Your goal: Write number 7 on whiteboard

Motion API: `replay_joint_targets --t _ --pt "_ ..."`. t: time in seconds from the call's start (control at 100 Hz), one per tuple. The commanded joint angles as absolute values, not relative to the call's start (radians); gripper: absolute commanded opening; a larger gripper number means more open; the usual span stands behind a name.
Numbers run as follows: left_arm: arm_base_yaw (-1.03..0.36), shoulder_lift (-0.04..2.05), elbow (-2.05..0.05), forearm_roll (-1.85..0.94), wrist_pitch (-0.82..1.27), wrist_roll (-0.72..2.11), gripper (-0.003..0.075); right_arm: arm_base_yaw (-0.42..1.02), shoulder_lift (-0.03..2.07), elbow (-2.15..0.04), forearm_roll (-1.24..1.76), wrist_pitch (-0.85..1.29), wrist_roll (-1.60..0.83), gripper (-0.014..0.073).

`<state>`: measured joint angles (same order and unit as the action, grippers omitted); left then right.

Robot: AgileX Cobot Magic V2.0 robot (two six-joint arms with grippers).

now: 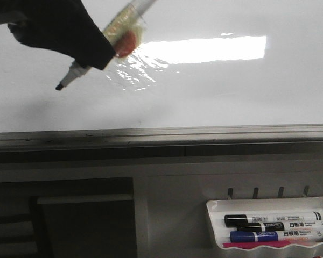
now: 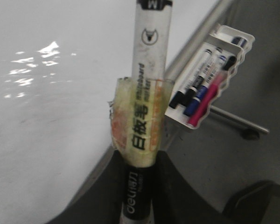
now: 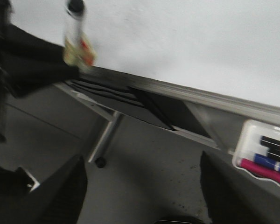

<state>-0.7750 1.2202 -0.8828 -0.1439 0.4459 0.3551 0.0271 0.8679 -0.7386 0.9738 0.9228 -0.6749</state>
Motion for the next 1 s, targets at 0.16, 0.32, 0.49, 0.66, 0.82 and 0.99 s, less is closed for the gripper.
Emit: replay_joint_targets --t 0.16,0.32,0.49,0.66,0.82,0.99 --pt "-0.910 1.192 -0.917 -0.138 0.415 0.387 -0.0020 0.027 1.043 -0.922 1.136 1.081 -0.764 0.0449" --pt "-0.951 1.192 -0.917 -0.138 0.377 0.387 -0.0020 0.029 1.140 -0.974 1.156 1.180 -0.788 0.0449" --pt "-0.960 1.196 -0.919 -0.138 0.357 0.387 -0.0020 0.084 1.195 -0.975 1.159 1.183 -0.795 0.0449" --pt "-0.960 1.214 -0.935 -0.141 0.359 0.387 -0.0020 0.139 1.237 -1.002 1.163 1.176 -0.812 0.0449" --pt "-0.960 1.227 -0.956 -0.139 0.359 0.387 -0.0020 0.169 1.284 -1.050 1.161 1.214 -0.812 0.0448" --pt "-0.960 1.236 -0.964 -0.137 0.359 0.387 -0.0020 0.183 1.297 -1.060 1.139 1.214 -0.812 0.0360"
